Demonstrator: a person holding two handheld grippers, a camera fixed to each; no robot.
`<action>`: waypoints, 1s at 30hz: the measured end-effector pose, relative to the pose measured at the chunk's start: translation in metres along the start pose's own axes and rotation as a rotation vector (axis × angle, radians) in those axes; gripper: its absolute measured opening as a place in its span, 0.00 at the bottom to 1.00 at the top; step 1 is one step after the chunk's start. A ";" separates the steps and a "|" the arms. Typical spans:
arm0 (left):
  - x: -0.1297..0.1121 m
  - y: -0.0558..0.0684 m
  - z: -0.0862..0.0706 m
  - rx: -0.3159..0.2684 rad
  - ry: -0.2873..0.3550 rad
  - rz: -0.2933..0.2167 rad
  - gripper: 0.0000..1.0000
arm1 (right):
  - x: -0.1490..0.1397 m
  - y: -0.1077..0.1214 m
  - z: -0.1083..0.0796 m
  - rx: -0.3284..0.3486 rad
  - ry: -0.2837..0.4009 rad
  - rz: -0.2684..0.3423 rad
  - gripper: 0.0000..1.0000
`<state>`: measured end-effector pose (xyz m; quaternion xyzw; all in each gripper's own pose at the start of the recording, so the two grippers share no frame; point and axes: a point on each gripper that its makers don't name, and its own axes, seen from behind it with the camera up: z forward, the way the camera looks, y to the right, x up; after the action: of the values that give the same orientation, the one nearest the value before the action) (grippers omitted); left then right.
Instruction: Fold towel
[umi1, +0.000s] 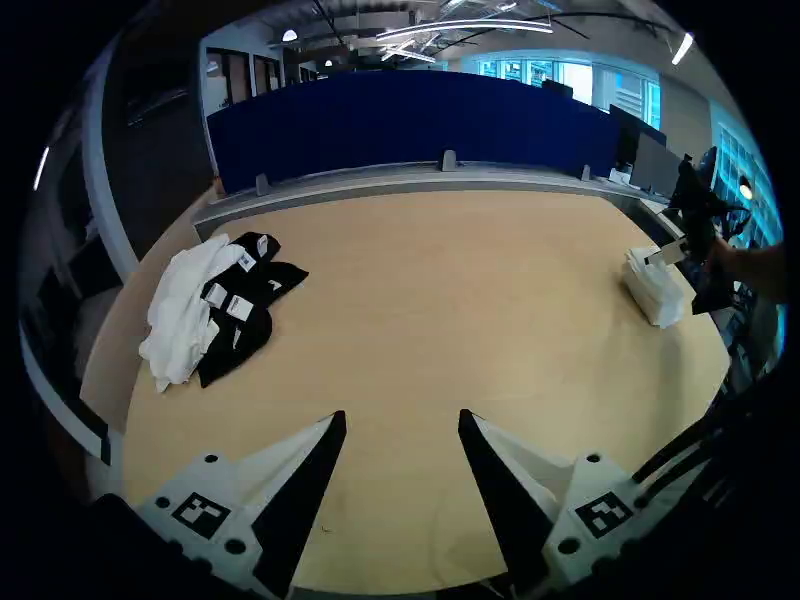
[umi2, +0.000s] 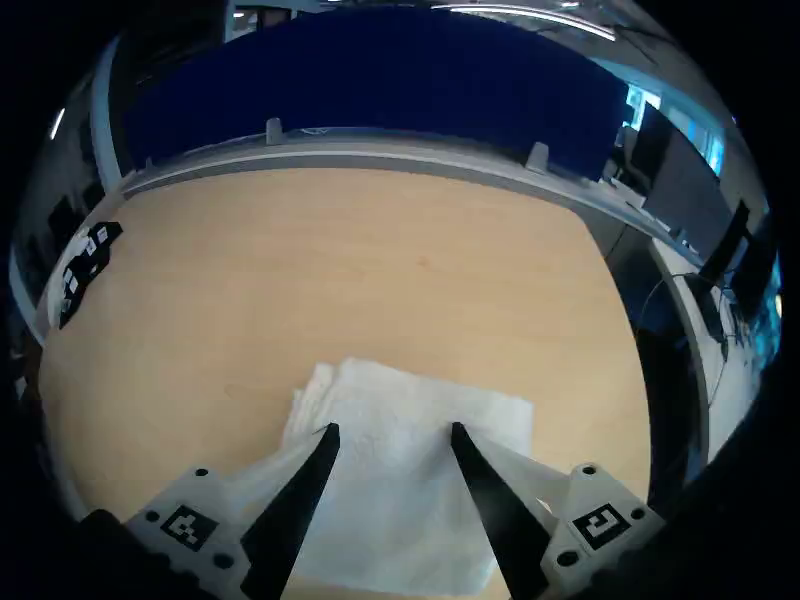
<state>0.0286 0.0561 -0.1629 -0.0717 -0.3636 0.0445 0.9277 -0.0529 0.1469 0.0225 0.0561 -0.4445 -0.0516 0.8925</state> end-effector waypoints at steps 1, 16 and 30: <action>0.000 -0.001 0.000 0.003 -0.001 0.000 0.83 | -0.001 0.001 0.003 0.000 -0.007 0.001 0.86; 0.000 -0.002 0.000 0.002 0.001 -0.013 0.83 | 0.002 -0.011 -0.011 0.008 0.031 0.006 0.86; 0.009 -0.005 0.002 -0.014 0.028 -0.013 0.83 | -0.017 -0.033 -0.062 -0.030 0.076 0.006 0.86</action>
<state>0.0340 0.0530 -0.1549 -0.0762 -0.3515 0.0349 0.9324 -0.0151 0.1200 -0.0325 0.0431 -0.4096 -0.0536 0.9097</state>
